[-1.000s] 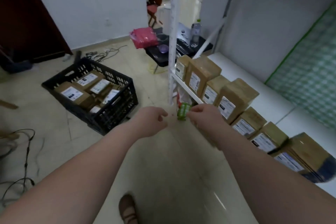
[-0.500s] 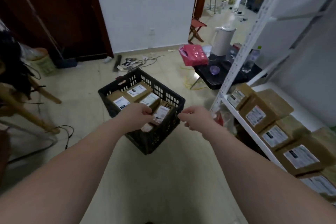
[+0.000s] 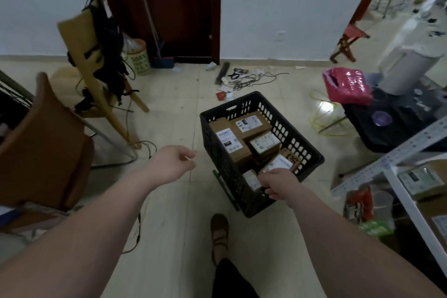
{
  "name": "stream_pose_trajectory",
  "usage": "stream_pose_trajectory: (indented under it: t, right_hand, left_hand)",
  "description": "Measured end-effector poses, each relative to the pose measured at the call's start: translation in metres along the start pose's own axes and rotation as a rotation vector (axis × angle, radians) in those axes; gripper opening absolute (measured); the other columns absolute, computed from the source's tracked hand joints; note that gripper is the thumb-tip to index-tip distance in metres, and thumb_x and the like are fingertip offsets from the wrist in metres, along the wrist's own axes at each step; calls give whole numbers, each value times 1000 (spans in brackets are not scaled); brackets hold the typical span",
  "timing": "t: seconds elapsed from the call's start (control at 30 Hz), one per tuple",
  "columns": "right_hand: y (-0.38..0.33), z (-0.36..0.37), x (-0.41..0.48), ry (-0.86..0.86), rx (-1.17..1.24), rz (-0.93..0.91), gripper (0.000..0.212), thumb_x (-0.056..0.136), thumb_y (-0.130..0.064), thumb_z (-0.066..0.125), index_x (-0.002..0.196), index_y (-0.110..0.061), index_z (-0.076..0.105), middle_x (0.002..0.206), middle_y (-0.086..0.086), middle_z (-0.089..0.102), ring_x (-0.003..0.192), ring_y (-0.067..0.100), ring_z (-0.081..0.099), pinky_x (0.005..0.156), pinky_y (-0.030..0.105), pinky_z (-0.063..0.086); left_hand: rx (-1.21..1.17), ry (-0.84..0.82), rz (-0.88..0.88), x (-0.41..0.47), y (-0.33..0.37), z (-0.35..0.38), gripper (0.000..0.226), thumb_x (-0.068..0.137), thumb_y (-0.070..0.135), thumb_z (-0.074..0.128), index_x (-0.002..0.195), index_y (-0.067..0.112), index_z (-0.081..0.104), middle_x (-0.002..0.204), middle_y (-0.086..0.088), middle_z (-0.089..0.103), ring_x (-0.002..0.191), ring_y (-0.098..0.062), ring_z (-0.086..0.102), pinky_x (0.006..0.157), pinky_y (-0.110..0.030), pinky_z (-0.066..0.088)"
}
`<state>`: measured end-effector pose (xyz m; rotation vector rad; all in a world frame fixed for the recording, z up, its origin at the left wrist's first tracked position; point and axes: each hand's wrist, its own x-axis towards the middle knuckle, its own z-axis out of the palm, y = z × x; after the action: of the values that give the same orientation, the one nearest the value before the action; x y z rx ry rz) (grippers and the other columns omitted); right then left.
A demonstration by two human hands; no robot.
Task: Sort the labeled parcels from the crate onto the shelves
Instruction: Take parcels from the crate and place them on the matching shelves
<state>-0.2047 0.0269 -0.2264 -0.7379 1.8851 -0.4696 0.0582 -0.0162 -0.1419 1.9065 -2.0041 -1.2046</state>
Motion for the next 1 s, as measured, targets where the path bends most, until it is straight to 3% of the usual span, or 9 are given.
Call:
stream_pose_trajectory:
  t: [0.07, 0.2, 0.3, 0.43, 0.63, 0.87, 0.93, 1.0]
  right_hand:
    - [-8, 11, 27, -27, 6, 29, 12, 92, -23, 63, 98, -12, 65, 99, 11, 65, 87, 24, 62, 80, 36, 57]
    - [-27, 20, 91, -23, 59, 89, 7, 91, -21, 63, 88, -15, 64, 97, 12, 65, 91, 28, 63, 84, 39, 56]
    - [-40, 20, 146, -19, 121, 169, 12, 90, -21, 64, 95, -11, 67, 92, 12, 65, 79, 25, 59, 74, 36, 55]
    - [-55, 20, 193, -4, 119, 243, 13, 92, -18, 62, 97, -7, 66, 84, 11, 63, 63, 19, 52, 52, 28, 42]
    - [-58, 29, 245, -4, 151, 349, 23, 92, -26, 64, 106, -9, 64, 86, 13, 64, 67, 22, 56, 55, 27, 45]
    - [-38, 58, 287, 111, 356, 535, 40, 93, -26, 63, 129, -10, 56, 105, 13, 64, 82, 24, 60, 67, 32, 51]
    - [-30, 69, 296, 158, 461, 586, 48, 95, -26, 61, 138, -8, 48, 94, 12, 62, 76, 24, 57, 69, 34, 50]
    - [-25, 81, 306, 190, 574, 639, 53, 96, -28, 59, 145, -14, 40, 85, 7, 59, 73, 22, 57, 71, 36, 53]
  left_hand:
    - [-36, -6, -29, 27, -7, -9, 33, 90, 23, 62, 123, 15, 62, 115, -4, 64, 101, -16, 59, 81, -22, 41]
    - [-36, -34, -50, 102, -7, -22, 31, 90, 25, 61, 121, 17, 63, 114, -4, 64, 104, -18, 59, 81, -23, 41]
    - [-32, -83, -83, 169, -1, -28, 28, 91, 24, 60, 119, 19, 63, 112, -4, 64, 101, -20, 61, 70, -22, 45]
    - [13, -169, -98, 248, 4, -32, 34, 91, 27, 59, 124, 18, 61, 118, -5, 63, 106, -21, 59, 85, -29, 46]
    - [13, -239, -133, 337, 0, -17, 32, 91, 24, 60, 122, 14, 62, 121, -6, 62, 99, -17, 56, 75, -24, 41]
    - [218, -301, -91, 435, -11, 33, 46, 91, 25, 58, 136, 14, 51, 135, -6, 55, 120, -23, 52, 99, -32, 43]
    - [219, -366, -88, 458, -12, 50, 37, 91, 24, 57, 127, 16, 56, 114, 0, 60, 109, -21, 54, 89, -30, 48]
    - [182, -448, -148, 475, -14, 66, 3, 91, 21, 56, 91, 24, 55, 86, 8, 50, 88, -15, 52, 69, -20, 43]
